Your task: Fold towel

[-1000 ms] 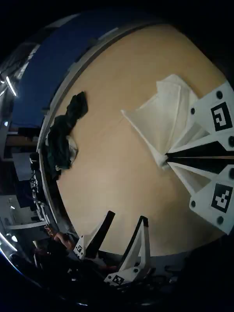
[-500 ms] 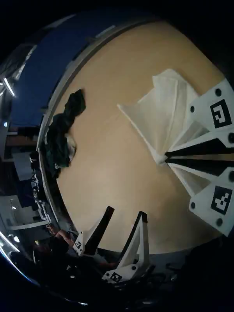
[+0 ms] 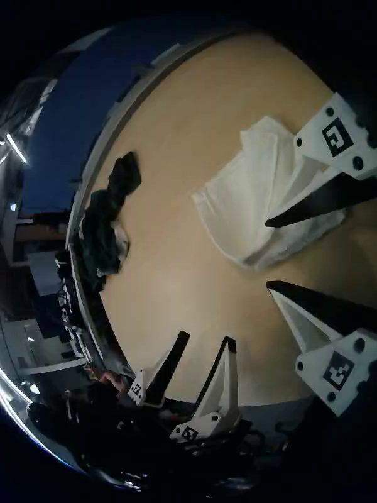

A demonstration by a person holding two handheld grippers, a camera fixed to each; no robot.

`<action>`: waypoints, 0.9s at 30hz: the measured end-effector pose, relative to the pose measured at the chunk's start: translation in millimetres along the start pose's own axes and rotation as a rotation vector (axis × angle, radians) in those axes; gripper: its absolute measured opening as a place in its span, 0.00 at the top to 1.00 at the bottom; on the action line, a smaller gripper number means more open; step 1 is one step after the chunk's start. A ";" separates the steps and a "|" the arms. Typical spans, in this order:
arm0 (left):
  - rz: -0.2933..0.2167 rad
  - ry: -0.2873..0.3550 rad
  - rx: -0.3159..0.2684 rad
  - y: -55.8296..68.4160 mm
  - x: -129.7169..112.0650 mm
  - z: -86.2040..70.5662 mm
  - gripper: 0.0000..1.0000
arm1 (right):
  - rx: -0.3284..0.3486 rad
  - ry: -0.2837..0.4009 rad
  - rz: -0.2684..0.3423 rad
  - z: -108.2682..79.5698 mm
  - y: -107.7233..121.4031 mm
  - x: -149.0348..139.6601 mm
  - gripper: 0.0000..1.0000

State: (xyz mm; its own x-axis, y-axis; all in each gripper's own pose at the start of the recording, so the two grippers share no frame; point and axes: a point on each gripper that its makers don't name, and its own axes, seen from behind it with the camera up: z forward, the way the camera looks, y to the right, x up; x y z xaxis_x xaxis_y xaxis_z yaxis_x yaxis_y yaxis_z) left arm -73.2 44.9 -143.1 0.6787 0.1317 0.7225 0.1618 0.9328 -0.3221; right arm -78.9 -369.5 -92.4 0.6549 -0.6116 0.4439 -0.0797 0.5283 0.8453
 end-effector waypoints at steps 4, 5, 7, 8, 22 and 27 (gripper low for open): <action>0.004 -0.001 -0.003 2.3 1.4 1.1 0.08 | -0.023 0.022 0.014 -8.0 10.2 3.8 0.18; 0.005 -0.001 -0.004 2.8 1.7 1.4 0.08 | -0.030 0.027 0.017 -10.3 12.9 4.5 0.18; 0.005 -0.001 -0.006 3.6 2.5 2.1 0.08 | -0.047 0.034 0.024 -15.0 20.0 4.5 0.16; 0.005 -0.001 -0.007 3.9 2.8 2.4 0.08 | -0.057 0.036 0.028 -17.2 23.7 4.2 0.14; 0.004 0.002 -0.018 8.5 10.3 6.3 0.08 | -0.152 0.036 0.093 -33.7 73.5 -10.5 0.12; 0.000 0.003 -0.019 10.1 10.5 7.8 0.08 | -0.168 0.026 0.111 -31.0 86.3 -16.4 0.12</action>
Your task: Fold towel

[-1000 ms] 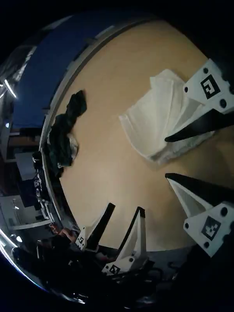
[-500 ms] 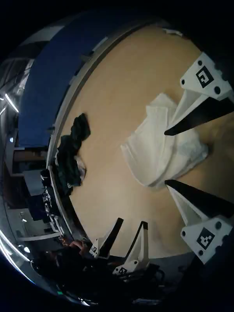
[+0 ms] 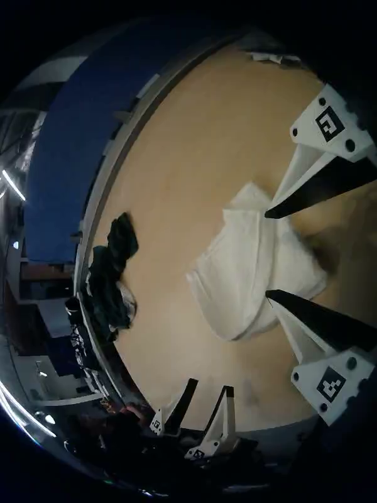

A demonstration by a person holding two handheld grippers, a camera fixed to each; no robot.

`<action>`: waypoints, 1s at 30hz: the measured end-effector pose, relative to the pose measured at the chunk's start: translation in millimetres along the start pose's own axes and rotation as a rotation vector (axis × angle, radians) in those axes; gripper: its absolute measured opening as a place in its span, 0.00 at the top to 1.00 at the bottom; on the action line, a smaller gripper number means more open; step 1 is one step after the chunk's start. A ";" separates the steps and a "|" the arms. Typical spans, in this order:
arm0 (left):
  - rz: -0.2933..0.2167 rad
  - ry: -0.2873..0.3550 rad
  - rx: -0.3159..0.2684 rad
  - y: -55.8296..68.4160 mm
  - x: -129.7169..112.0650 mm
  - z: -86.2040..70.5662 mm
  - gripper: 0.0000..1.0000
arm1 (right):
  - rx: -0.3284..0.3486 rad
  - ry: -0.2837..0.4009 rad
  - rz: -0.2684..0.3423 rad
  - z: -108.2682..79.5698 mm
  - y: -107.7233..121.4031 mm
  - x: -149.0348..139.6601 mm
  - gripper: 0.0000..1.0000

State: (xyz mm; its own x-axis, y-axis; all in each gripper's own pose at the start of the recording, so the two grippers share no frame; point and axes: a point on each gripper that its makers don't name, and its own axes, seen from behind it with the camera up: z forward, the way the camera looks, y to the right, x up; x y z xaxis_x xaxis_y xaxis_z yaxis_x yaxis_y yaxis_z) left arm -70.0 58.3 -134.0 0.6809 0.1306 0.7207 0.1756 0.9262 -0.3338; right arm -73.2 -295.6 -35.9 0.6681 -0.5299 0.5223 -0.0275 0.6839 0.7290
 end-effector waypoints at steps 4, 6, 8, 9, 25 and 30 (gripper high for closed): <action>-0.006 0.000 -0.002 1.0 -0.4 1.2 0.08 | -0.005 -0.006 0.014 5.5 7.7 -1.5 0.12; -0.008 -0.001 -0.003 1.3 -0.6 2.1 0.08 | -0.007 -0.009 0.018 8.2 10.9 -1.7 0.12; -0.010 -0.001 -0.004 1.4 -0.6 2.9 0.08 | -0.006 -0.013 0.019 10.0 13.2 -1.5 0.13; -0.010 -0.001 -0.004 1.2 -0.5 3.3 0.08 | -0.007 -0.016 0.019 11.2 14.5 -1.5 0.13; -0.017 0.000 -0.004 -5.2 4.1 7.7 0.08 | -0.015 -0.044 0.053 29.4 29.7 -2.1 0.33; -0.016 0.000 -0.006 -5.0 6.3 8.1 0.08 | 0.007 -0.058 0.065 32.6 27.8 -3.3 0.46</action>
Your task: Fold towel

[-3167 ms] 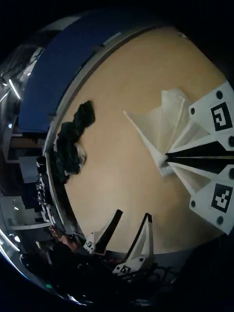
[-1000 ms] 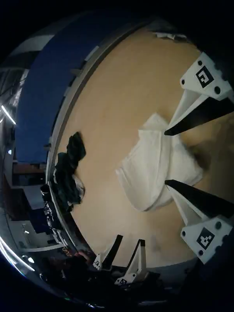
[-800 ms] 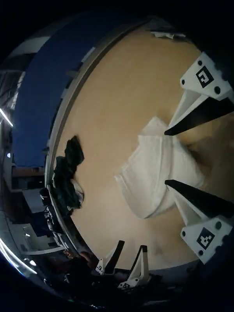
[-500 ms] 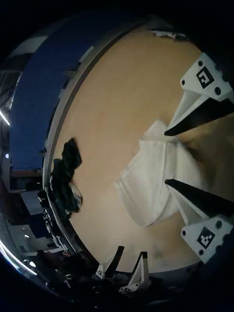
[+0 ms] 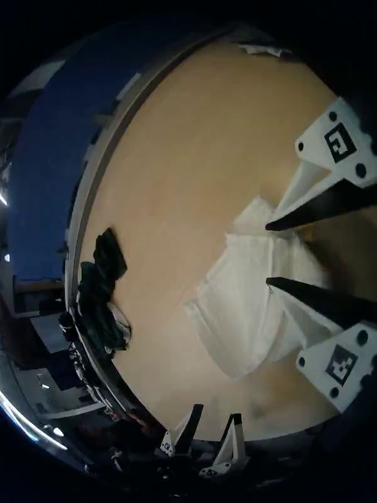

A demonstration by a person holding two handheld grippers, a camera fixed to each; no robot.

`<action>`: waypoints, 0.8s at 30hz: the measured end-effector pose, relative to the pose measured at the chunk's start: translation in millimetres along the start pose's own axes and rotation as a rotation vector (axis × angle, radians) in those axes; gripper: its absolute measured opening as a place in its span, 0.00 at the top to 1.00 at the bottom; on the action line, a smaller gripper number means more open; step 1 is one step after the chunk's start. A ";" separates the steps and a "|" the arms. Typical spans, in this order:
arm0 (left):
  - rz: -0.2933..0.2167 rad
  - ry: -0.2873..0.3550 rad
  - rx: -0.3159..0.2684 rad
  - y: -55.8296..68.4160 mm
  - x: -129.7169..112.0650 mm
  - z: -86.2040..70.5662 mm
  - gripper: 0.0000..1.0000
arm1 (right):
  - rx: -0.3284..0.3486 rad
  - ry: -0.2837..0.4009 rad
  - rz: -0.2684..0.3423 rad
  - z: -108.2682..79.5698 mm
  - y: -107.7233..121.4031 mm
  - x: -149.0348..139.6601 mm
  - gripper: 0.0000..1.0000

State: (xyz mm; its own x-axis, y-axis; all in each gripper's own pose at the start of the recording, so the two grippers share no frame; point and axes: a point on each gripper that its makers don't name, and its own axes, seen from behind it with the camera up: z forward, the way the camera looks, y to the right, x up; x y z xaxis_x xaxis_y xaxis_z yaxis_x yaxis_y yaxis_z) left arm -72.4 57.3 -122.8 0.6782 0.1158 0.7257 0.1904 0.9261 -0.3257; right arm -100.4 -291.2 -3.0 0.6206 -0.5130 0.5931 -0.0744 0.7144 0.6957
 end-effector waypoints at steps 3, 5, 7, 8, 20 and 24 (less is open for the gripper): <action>0.001 0.000 -0.001 0.1 0.9 0.1 0.08 | 0.005 -0.003 0.012 1.2 0.0 -1.1 0.57; 0.001 0.000 -0.001 0.3 1.3 0.1 0.08 | 0.007 -0.003 0.017 1.1 0.2 -1.4 0.62; 0.001 0.000 -0.001 0.3 1.4 0.4 0.08 | 0.011 -0.005 0.022 0.6 0.1 -1.9 0.65; 0.001 0.000 -0.001 0.3 1.3 0.7 0.08 | 0.013 -0.006 0.024 0.3 -0.1 -2.2 0.67; 0.003 -0.001 0.001 0.4 1.9 2.2 0.08 | 0.018 -0.013 0.036 -0.7 1.7 -6.3 0.92; 0.002 0.000 0.002 1.5 2.7 2.2 0.08 | 0.010 -0.013 0.033 -0.9 4.0 -6.3 0.98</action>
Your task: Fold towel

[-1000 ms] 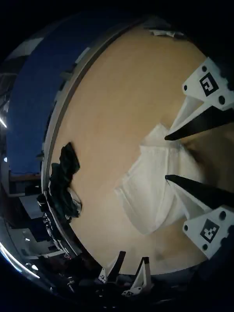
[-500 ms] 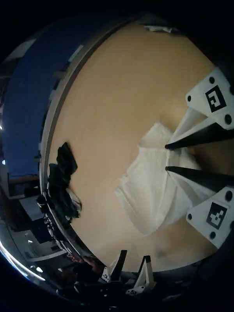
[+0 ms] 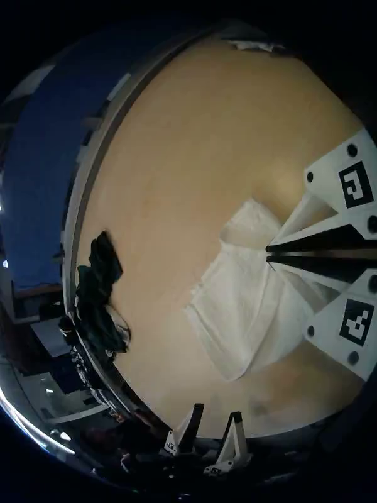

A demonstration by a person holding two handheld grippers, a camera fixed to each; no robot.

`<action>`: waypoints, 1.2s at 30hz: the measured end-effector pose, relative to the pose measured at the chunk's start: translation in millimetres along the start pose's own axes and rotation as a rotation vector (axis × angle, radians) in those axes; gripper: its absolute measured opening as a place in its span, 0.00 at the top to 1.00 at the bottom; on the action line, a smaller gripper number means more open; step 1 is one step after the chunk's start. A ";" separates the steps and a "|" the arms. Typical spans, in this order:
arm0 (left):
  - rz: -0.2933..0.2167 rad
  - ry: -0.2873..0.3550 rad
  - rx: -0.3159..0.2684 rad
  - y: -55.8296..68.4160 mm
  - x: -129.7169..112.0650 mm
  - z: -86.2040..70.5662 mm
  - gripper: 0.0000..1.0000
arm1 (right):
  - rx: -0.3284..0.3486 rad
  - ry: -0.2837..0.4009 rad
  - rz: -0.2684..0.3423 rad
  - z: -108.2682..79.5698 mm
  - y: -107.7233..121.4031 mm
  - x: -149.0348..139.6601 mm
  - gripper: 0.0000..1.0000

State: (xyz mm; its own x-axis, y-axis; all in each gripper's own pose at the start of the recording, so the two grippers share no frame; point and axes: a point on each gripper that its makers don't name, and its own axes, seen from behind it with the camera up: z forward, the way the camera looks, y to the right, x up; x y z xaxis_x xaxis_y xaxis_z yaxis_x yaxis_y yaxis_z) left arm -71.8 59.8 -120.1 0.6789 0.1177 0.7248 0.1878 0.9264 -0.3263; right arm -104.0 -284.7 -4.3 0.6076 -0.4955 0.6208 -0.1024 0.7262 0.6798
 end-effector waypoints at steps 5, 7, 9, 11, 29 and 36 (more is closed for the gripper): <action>0.004 0.001 0.003 0.4 1.0 -1.1 0.08 | -0.005 0.000 -0.007 0.1 0.0 -0.2 0.96; 0.005 0.001 0.004 0.6 1.2 -1.5 0.08 | -0.002 0.000 -0.007 0.3 -1.1 -0.2 0.96; 0.005 0.002 0.004 0.9 1.4 -1.7 0.08 | 0.000 0.000 -0.005 0.4 -1.9 -0.1 0.95; 0.005 0.002 0.004 1.5 1.6 -1.9 0.08 | 0.007 0.003 -0.001 -0.2 -3.2 0.8 0.95; 0.011 0.010 0.002 5.3 4.5 -2.3 0.08 | 0.013 0.034 -0.016 -5.3 -7.4 19.9 0.90; 0.008 0.008 0.003 5.3 1.9 -1.9 0.08 | -0.025 0.026 -0.016 -6.0 2.9 11.9 0.72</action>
State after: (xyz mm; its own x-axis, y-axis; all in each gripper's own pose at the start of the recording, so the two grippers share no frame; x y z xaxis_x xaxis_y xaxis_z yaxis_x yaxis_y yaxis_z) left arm -68.2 64.2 -121.6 0.6861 0.1219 0.7172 0.1801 0.9267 -0.3298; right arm -92.3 -285.7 2.7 0.6290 -0.4948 0.5996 -0.0729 0.7303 0.6792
